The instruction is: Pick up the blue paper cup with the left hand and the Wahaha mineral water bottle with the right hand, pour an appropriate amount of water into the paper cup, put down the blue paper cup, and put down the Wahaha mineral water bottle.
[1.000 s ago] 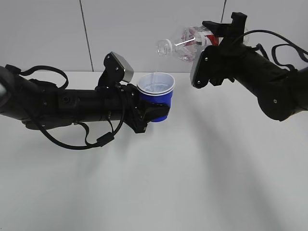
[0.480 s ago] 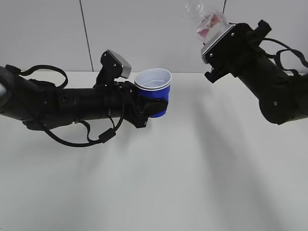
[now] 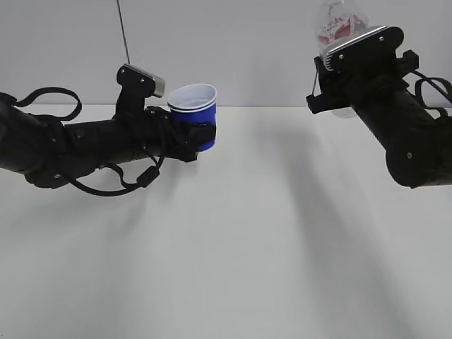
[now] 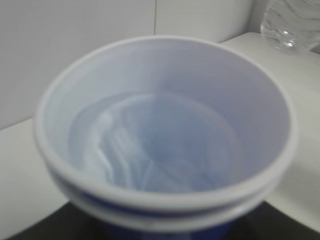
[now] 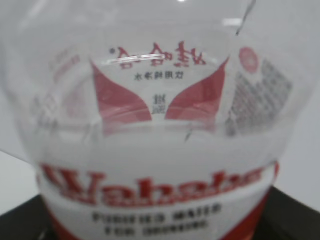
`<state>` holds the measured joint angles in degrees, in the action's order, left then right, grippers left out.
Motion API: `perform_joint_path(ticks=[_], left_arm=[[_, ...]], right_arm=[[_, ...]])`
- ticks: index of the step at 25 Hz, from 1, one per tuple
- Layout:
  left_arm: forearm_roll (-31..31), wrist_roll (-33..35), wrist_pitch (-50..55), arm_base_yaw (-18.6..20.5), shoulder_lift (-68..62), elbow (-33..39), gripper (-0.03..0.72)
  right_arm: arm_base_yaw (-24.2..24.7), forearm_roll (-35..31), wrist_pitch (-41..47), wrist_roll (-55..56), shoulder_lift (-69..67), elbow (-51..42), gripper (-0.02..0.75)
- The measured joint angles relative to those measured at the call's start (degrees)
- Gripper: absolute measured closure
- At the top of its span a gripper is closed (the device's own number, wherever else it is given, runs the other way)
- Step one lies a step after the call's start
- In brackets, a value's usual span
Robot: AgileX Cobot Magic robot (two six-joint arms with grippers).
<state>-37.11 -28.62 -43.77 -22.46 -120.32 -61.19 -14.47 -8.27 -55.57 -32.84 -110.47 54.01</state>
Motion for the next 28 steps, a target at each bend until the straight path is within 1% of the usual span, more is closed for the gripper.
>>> perform_joint_path(ticks=[5,10,14,20,23,25,28], left_arm=[[7.3,5.5,0.0,0.0,0.0,0.0,0.321],[17.1,11.1,-0.1,0.0,0.0,0.7,0.321],[25.4,16.9,-2.2,0.0,0.0,3.5,0.321],[35.0,24.0,-8.1,0.0,2.1,10.3,0.321],[38.5,27.0,-11.4,0.0,3.7,13.7,0.322],[40.4,27.6,-13.9,0.0,3.9,15.5,0.323],[42.1,27.8,-14.3,0.0,3.9,17.0,0.323]], right_arm=[[0.0,-0.4,-0.2,4.7,3.0,-3.9,0.267],[0.0,-1.4,-0.4,5.9,4.8,-6.9,0.267],[0.0,-2.8,-0.4,7.0,5.4,-8.7,0.267],[0.0,-3.0,-0.4,7.2,5.6,-10.6,0.267],[0.0,-3.0,-0.4,8.1,5.6,-11.6,0.267],[0.0,-3.0,-0.4,9.5,5.7,-12.2,0.267],[0.0,-3.0,-0.4,10.6,5.7,-13.4,0.267]])
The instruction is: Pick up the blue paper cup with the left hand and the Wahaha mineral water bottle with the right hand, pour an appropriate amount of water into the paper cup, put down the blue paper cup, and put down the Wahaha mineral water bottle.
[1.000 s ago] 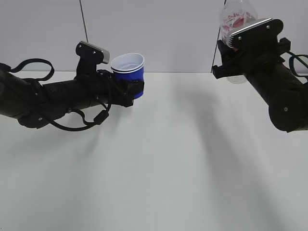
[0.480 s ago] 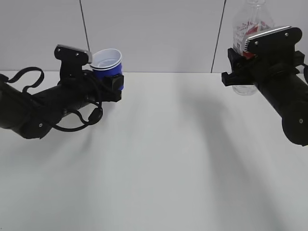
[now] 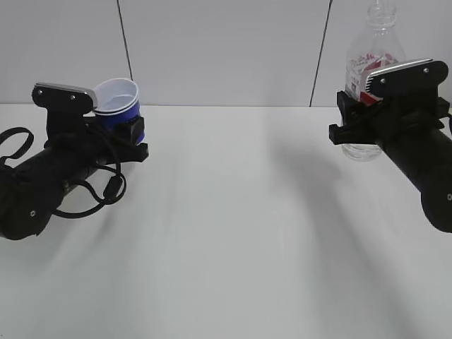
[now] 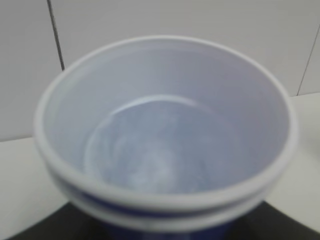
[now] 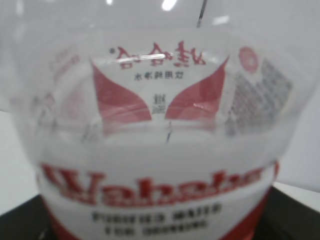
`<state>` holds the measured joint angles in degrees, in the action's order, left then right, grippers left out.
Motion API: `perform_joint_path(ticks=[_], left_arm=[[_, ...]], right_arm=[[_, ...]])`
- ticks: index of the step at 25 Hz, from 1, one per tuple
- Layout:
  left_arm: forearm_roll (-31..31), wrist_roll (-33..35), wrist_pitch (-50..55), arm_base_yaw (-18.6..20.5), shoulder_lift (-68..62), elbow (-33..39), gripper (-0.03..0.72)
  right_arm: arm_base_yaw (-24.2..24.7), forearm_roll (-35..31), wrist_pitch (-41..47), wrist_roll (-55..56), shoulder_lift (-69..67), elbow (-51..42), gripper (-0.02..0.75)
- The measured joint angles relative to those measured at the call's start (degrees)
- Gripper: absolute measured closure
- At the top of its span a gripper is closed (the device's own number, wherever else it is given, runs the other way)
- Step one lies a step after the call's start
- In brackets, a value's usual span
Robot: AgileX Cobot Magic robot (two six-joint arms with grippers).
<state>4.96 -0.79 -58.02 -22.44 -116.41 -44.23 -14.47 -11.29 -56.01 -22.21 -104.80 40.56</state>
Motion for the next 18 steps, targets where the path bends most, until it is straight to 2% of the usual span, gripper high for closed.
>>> perform_joint_path(ticks=[11,18], left_arm=[[0.5,0.1,3.9,0.0,0.0,0.6,0.323],[0.6,0.1,1.4,0.0,-3.5,0.6,0.323]], right_arm=[[0.0,0.1,1.3,1.4,-0.6,-2.2,0.267],[0.0,0.5,-0.3,2.3,-5.1,-2.2,0.267]])
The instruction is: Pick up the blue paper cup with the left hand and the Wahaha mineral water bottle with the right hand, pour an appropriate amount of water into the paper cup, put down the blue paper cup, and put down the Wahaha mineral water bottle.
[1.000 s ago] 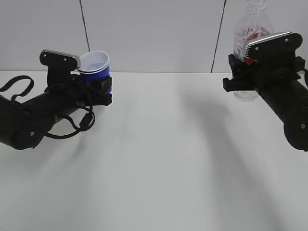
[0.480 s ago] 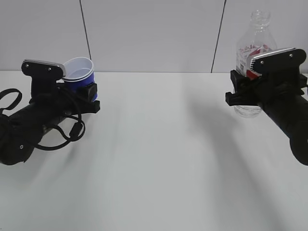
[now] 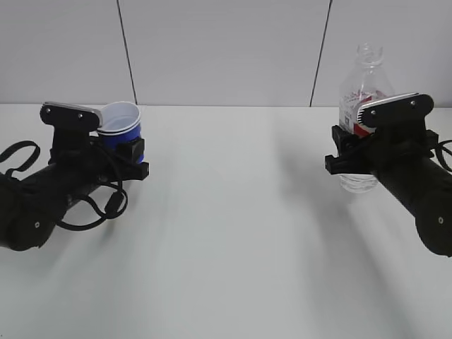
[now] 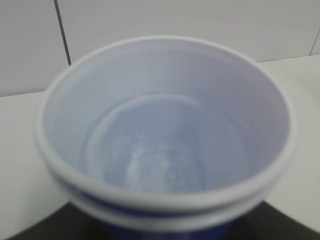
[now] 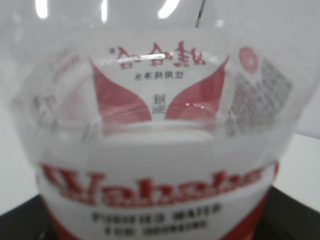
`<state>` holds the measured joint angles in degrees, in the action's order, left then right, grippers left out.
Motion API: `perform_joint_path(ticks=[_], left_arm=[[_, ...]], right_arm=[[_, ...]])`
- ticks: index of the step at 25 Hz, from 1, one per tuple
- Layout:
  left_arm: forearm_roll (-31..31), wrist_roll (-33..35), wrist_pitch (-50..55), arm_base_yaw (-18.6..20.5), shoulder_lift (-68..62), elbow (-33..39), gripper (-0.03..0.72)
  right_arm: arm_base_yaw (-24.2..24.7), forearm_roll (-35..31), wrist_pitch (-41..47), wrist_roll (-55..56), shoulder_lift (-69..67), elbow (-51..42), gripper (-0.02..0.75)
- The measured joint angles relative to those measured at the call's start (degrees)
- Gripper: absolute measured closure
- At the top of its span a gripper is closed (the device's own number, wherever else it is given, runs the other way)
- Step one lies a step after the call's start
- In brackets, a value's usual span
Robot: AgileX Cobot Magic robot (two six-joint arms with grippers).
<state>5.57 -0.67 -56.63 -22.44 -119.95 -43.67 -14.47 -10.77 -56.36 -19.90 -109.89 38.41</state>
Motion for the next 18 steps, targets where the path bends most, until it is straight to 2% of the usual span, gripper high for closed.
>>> perform_joint_path(ticks=[5,18], left_arm=[[0.1,0.0,-6.8,0.0,-5.0,0.0,0.325],[1.4,0.0,-8.9,0.0,-12.7,-3.0,0.331]], right_arm=[[0.0,0.7,-1.7,0.2,-0.8,0.0,0.267],[0.0,2.0,-2.6,0.3,-0.8,0.0,0.267]])
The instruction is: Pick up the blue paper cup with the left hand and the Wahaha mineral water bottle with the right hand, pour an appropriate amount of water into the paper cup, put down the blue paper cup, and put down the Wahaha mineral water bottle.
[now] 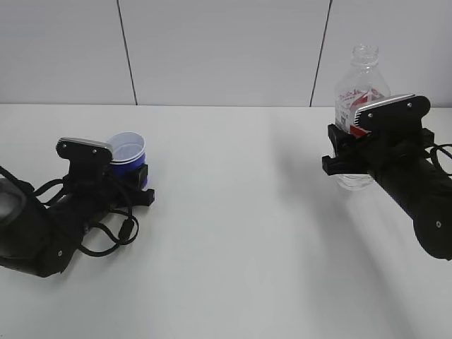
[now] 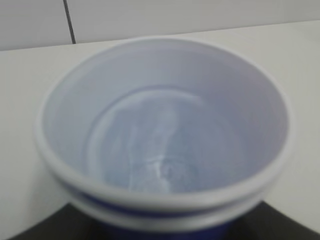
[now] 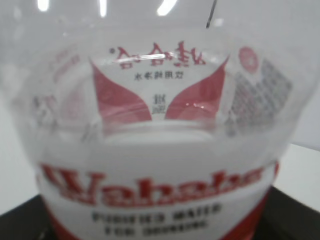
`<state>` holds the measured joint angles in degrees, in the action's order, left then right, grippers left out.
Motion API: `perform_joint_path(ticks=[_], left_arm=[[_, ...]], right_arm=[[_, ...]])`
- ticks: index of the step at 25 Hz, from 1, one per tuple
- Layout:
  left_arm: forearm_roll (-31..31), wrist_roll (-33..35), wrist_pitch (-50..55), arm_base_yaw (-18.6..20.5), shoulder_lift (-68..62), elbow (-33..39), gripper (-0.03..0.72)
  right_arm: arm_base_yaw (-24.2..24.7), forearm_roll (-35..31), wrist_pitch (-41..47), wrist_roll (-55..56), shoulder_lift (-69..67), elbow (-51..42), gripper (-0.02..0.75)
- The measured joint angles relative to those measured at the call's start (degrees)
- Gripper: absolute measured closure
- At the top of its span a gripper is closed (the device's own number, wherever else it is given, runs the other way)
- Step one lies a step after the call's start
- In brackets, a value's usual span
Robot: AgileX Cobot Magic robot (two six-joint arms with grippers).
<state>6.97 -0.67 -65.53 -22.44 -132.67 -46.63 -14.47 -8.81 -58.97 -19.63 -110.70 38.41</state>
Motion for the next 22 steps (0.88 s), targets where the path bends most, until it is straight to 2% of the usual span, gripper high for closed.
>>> perform_joint_path(ticks=[13,16,20,22], left_arm=[[3.6,0.0,-1.1,0.0,-0.9,-0.9,0.321],[3.7,0.0,-1.1,0.0,-1.0,-0.9,0.277],[3.8,0.0,-0.7,0.0,-1.0,-0.9,0.173],[3.8,0.0,-0.7,0.0,-1.0,-0.9,0.153]], right_arm=[[0.0,0.0,-0.3,0.0,0.0,0.0,0.267],[0.0,0.3,-0.8,0.1,0.0,0.0,0.267],[0.0,0.9,-1.8,0.1,0.0,0.0,0.267],[0.0,1.1,-2.1,0.1,0.0,0.0,0.267]])
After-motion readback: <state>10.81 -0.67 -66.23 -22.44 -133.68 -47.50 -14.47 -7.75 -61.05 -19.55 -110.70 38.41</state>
